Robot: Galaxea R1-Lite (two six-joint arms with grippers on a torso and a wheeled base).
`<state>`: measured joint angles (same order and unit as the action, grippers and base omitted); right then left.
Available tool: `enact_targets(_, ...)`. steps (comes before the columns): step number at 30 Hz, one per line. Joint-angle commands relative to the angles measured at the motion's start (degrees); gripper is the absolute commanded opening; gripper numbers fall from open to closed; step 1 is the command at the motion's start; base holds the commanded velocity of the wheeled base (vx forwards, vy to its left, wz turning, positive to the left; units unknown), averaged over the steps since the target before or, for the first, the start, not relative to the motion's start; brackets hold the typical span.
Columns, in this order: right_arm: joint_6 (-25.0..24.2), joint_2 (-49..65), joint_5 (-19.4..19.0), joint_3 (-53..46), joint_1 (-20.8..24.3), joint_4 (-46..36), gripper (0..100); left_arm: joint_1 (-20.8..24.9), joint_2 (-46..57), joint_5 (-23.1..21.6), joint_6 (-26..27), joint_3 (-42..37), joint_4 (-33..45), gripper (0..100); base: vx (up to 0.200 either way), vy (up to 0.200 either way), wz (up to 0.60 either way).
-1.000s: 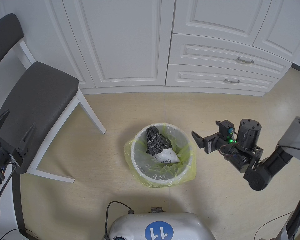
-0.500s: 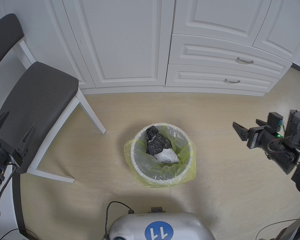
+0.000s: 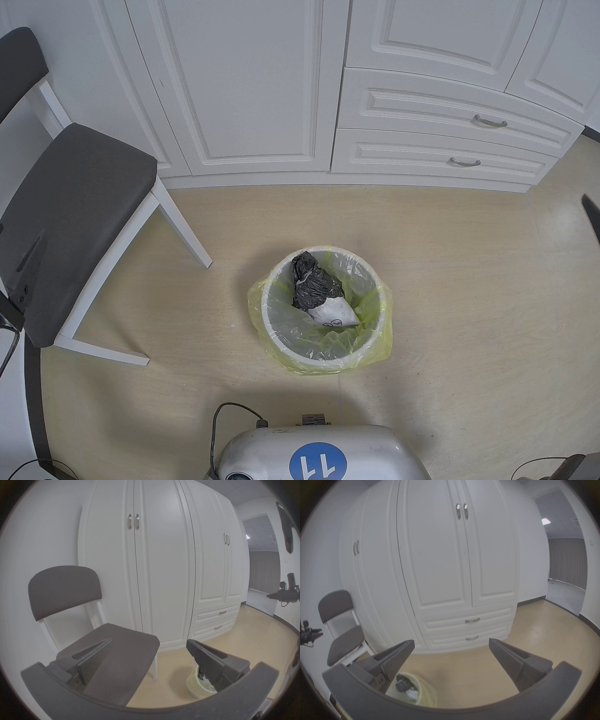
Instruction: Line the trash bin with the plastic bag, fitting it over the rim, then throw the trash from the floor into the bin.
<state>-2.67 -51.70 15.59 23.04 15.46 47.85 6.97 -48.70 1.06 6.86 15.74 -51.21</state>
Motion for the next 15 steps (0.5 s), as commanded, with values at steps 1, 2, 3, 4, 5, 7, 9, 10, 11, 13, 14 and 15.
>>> enact_targets(1,1.09,15.58,0.14,0.69,-2.63,-0.91,100,-0.29,6.78,0.70,-1.06,0.61,0.06,100,0.000,0.000,0.00)
enact_targets(2,1.44,17.34,0.14,0.25,-3.68,-1.53,100,-0.64,7.13,1.75,-1.06,1.14,0.06,100,0.000,0.000,0.00)
enact_targets(3,1.53,17.86,0.14,0.16,-4.03,-1.88,100,-0.82,7.30,2.19,-1.06,1.31,0.06,100,0.000,0.000,0.00)
enact_targets(4,1.53,21.64,-0.04,-0.63,-6.58,-4.96,100,-1.26,7.74,4.74,-1.15,2.81,0.06,100,0.000,0.000,0.00)
enact_targets(5,1.53,23.58,-0.12,-1.07,-7.46,-6.98,100,-1.26,8.10,5.79,-1.15,3.60,0.06,100,0.000,0.000,0.00)
enact_targets(7,1.44,28.23,-0.65,-1.33,-8.51,-12.08,100,-1.26,9.41,6.67,-1.24,4.74,0.06,100,0.000,0.000,0.00)
enact_targets(9,1.44,29.82,-0.74,-1.33,-8.69,-13.92,100,-1.17,9.94,6.59,-1.41,4.92,0.06,100,0.000,0.000,0.00)
enact_targets(10,1.53,33.77,-0.74,-0.72,-8.69,-18.49,100,-1.00,11.79,6.32,-1.59,4.74,0.15,100,0.000,0.000,0.00)
enact_targets(11,1.44,35.00,-0.74,-0.45,-8.78,-19.72,100,-1.08,12.40,6.23,-1.50,4.65,0.24,100,0.000,0.000,0.00)
enact_targets(13,1.44,37.81,-0.65,-0.28,-9.39,-22.45,100,-1.08,14.34,6.23,-1.59,4.39,0.59,100,0.000,0.000,0.00)
enact_targets(14,1.44,38.87,-0.65,-0.36,-9.92,-23.41,100,-1.17,15.13,6.32,-1.59,4.48,1.12,100,0.000,0.000,0.00)
enact_targets(15,1.44,40.10,-0.65,-0.63,-10.54,-24.82,100,-1.26,15.92,6.59,-1.68,4.92,2.17,100,0.000,0.000,0.00)
